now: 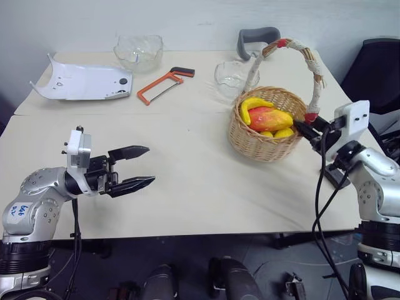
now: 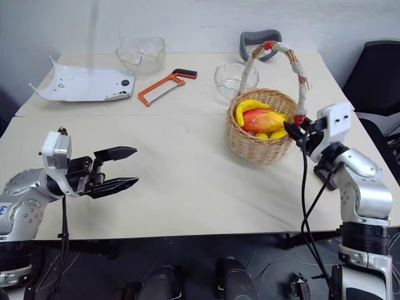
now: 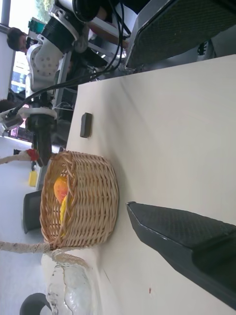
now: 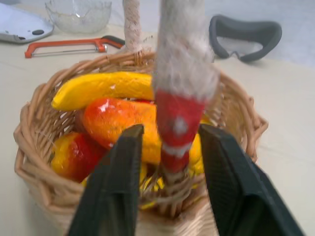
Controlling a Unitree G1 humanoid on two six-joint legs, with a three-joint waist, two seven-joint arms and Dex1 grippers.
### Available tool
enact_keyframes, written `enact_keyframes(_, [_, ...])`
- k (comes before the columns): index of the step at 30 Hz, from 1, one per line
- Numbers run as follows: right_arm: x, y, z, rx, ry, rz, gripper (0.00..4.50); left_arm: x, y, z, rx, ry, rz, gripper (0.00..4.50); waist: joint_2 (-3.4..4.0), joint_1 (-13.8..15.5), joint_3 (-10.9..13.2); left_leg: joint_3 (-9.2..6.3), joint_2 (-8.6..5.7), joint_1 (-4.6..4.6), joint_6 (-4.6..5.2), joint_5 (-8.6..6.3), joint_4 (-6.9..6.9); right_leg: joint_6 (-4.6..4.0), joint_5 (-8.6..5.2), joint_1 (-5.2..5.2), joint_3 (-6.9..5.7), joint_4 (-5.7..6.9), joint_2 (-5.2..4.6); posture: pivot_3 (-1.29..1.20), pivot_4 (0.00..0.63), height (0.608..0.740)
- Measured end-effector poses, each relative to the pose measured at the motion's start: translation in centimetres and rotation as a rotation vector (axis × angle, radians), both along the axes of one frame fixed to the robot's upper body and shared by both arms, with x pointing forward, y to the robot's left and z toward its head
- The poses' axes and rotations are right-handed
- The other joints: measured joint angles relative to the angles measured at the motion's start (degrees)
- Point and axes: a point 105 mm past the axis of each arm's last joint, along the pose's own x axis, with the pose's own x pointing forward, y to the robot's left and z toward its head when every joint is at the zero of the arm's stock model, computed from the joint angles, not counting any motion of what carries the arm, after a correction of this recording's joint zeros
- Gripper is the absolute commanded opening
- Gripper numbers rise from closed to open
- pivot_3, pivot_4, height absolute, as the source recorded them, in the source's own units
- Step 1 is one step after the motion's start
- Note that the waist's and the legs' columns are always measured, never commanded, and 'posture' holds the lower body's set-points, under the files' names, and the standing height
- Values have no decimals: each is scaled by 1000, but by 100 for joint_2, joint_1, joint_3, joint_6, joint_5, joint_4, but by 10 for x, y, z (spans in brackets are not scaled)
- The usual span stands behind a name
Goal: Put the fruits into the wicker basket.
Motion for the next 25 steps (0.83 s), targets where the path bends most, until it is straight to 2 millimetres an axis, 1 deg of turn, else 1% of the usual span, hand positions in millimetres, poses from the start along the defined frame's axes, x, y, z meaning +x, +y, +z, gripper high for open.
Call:
enact_keyframes(3, [-7, -2, 2, -26, -24, 10, 3761, 2, 1, -1, 29, -22, 24, 4500, 0, 6, 0, 0, 0, 0, 0, 0, -1, 0, 0, 0, 0, -1, 0, 0, 150, 740])
enact_keyframes(5, [-15, -10, 7, -56, -43, 6, 4444, 5, 2, -4, 56, -24, 47, 4500, 0, 9, 0, -1, -1, 0, 0, 0, -2, 1, 0, 0, -1, -3, 0, 0, 150, 740])
enact_keyframes(8, [-37, -24, 12, -115, -40, 58, 4476, 7, 8, -10, 121, -56, 101, 4500, 0, 15, 0, -1, 0, 1, 14, -9, -5, 1, 0, 3, -3, -8, 1, 0, 150, 740])
enact_keyframes(11, [-57, -34, 12, -190, -13, 136, 4476, 9, 28, -31, 229, -63, 207, 4500, 0, -11, 0, 3, 3, 6, 22, -15, -3, 1, 0, 6, -3, -10, 4, 0, 150, 740])
enact_keyframes(12, [-64, -34, 9, -200, 2, 173, 4476, 9, 34, -39, 262, -67, 238, 4500, 0, -18, 0, 4, 4, 9, 21, -16, -4, 0, 0, 7, -4, -10, 5, 0, 150, 740])
enact_keyframes(14, [-78, -31, -6, -233, 54, 263, 4476, 5, 49, -57, 330, -66, 305, 4500, 0, -28, 0, 3, 10, 13, 17, -18, -6, 0, 0, 9, -4, -11, 11, 0, 150, 740])
enact_keyframes(15, [-84, -26, -17, -260, 76, 320, 4476, 3, 56, -66, 362, -72, 340, 4500, 0, -20, 0, 2, 13, 11, 17, -19, -5, 0, 0, 8, -5, -12, 12, 0, 150, 740])
enact_keyframes(17, [-88, -8, -37, -295, 77, 426, 4476, 0, 64, -76, 398, -87, 391, 4500, -1, -14, 0, 2, 15, 11, 16, -19, -2, -2, 1, 9, -5, -11, 12, 0, 150, 740])
enact_keyframes(20, [-93, 34, -67, -326, 28, 631, 4476, -2, 61, -85, 405, -120, 436, 4500, -1, 6, 0, 1, 14, 10, 19, -16, -1, -3, 2, 10, -4, -12, 10, 0, 150, 740])
enact_keyframes(23, [-93, 61, -87, -335, -22, 744, 4476, -7, 54, -94, 404, -114, 439, 4500, 0, 6, 0, 2, 13, 8, 18, -17, 0, -4, 2, 9, -4, -11, 9, 0, 150, 740])
enact_keyframes(25, [-88, 73, -92, -340, -56, 774, 4476, -8, 49, -97, 405, -119, 437, 4500, 0, 6, 0, 3, 13, 9, 18, -17, 1, -4, 3, 9, -5, -9, 9, 0, 150, 740])
